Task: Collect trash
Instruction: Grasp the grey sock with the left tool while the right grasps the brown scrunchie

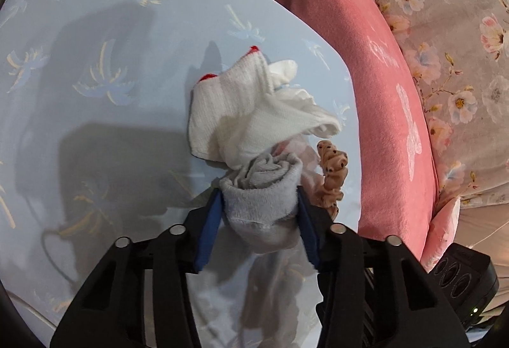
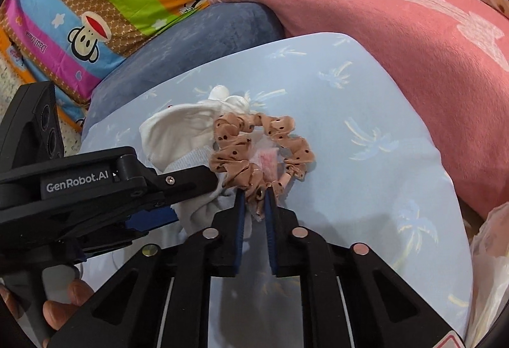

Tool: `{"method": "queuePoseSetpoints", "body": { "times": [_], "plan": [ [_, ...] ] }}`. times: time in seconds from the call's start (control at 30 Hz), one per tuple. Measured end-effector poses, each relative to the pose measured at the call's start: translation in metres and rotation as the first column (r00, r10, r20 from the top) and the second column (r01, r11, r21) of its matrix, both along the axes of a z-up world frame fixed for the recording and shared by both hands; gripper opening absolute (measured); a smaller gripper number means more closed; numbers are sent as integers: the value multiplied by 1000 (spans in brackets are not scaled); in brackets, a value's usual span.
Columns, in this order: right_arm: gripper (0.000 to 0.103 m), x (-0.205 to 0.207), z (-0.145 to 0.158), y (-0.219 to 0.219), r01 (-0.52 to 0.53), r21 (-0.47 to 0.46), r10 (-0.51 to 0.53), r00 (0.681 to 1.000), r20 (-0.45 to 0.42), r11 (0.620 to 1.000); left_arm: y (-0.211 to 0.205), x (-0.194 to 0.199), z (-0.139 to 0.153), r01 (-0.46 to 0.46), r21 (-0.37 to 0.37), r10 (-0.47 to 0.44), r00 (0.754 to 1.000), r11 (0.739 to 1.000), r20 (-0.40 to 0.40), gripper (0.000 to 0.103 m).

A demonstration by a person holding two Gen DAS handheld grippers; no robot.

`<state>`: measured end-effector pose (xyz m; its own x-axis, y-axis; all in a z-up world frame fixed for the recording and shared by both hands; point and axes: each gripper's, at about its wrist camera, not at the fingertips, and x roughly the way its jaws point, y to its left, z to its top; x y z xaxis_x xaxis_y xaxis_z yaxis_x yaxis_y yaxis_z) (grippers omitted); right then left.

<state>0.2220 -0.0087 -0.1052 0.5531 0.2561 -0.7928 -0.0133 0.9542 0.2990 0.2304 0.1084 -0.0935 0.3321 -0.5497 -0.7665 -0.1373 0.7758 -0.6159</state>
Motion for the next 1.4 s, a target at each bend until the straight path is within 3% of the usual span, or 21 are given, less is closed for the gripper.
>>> {"method": "queuePoseSetpoints", "body": {
  "times": [0.23, 0.57, 0.87, 1.1, 1.4],
  "plan": [
    [7, -33, 11, -24, 59, 53, -60, 998, 9, 997, -6, -12, 9, 34, 31, -35, 999, 999, 28, 28],
    [7, -86, 40, -49, 121, 78, -125, 991, 48, 990, -27, -49, 38, 86, 139, -102, 989, 986, 109, 27],
    [7, -136, 59, -75, 166, 86, -173, 982, 78, 982, -63, -86, 58, 168, 243, -214, 960, 955, 180, 27],
    [9, -175, 37, -87, 171, 71, -172, 985, 16, 983, -79, -110, 58, 203, 303, -269, 944, 931, 193, 27],
    [18, -198, 6, -87, 187, 44, -185, 982, -39, 981, -82, -128, 46, 231, 331, -296, 942, 915, 162, 28]
  ]
}}
